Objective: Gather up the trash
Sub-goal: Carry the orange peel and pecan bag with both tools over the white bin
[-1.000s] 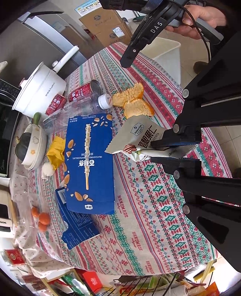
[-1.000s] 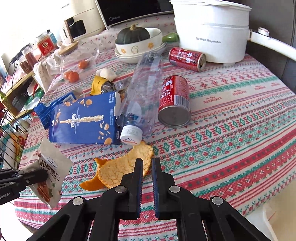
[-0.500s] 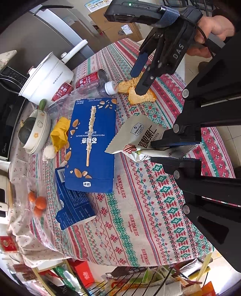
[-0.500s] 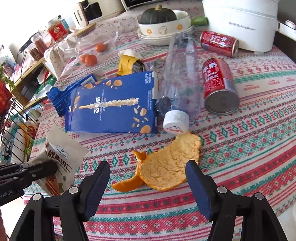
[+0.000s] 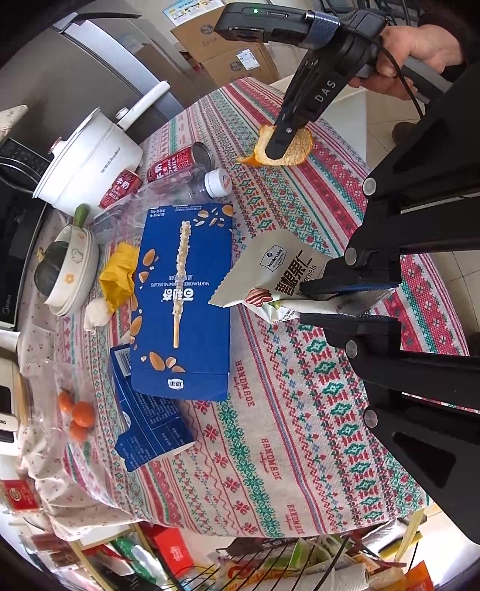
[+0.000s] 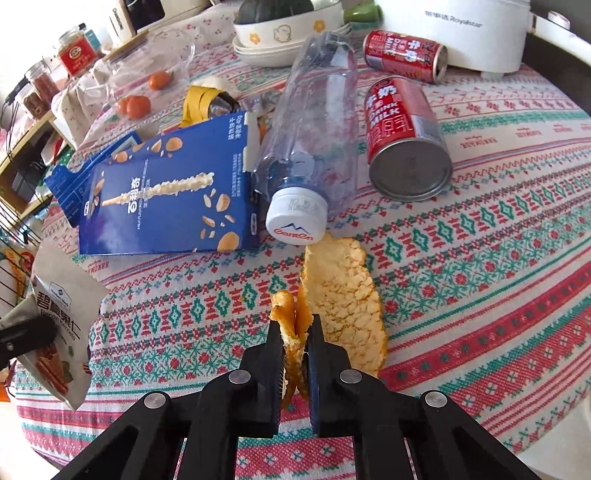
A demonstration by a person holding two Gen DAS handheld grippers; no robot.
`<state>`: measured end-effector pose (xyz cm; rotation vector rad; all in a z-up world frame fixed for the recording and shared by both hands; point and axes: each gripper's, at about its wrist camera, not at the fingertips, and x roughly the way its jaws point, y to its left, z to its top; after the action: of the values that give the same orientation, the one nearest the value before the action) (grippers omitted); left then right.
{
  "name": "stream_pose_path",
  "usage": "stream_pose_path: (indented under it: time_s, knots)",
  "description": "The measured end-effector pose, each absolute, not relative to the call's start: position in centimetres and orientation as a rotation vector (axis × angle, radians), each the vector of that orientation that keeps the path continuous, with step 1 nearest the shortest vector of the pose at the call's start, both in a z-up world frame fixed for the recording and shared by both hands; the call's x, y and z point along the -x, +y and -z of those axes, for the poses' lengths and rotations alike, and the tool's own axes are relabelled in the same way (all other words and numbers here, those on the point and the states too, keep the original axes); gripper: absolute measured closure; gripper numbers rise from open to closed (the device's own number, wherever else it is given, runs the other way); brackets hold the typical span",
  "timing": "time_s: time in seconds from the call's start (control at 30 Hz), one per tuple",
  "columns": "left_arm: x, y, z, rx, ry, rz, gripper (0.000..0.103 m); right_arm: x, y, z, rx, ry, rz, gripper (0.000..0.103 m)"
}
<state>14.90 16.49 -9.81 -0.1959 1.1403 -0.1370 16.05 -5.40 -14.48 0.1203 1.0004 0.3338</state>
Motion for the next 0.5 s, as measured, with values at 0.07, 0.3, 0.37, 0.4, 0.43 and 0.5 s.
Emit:
stream_pose_path:
  time_s: [0.07, 0.3, 0.37, 0.4, 0.43, 0.5]
  knots:
    - [-14.9, 15.8, 9.6, 0.200, 1.135, 0.144, 0.094, -15.6, -6.6, 13.7, -0.140, 0.994, -0.330, 0.095]
    - [-15.1, 12.8, 8.7, 0.176, 1.121, 0.189, 0.094, -14.4, -12.0, 10.7, -0.183, 0.947, -0.293, 0.096]
    - [-15.2, 11.9, 8.5, 0.183, 1.117, 0.206, 0.094, -14.2, -14.0, 9.9, -0.194, 0.936, -0.270, 0.096]
    - [-15.2, 11.4, 8.3, 0.181, 1.114, 0.214, 0.094, -14.0, -15.1, 9.7, -0.201, 0.932, -0.257, 0.096]
    - [-15.2, 10.8, 8.1, 0.176, 1.110, 0.221, 0.094, -13.8, -16.1, 9.4, -0.208, 0.928, -0.242, 0.096]
    - [-15.3, 9.7, 7.8, 0.165, 1.102, 0.240, 0.094, -13.7, -18.1, 9.0, -0.220, 0.924, -0.209, 0.096]
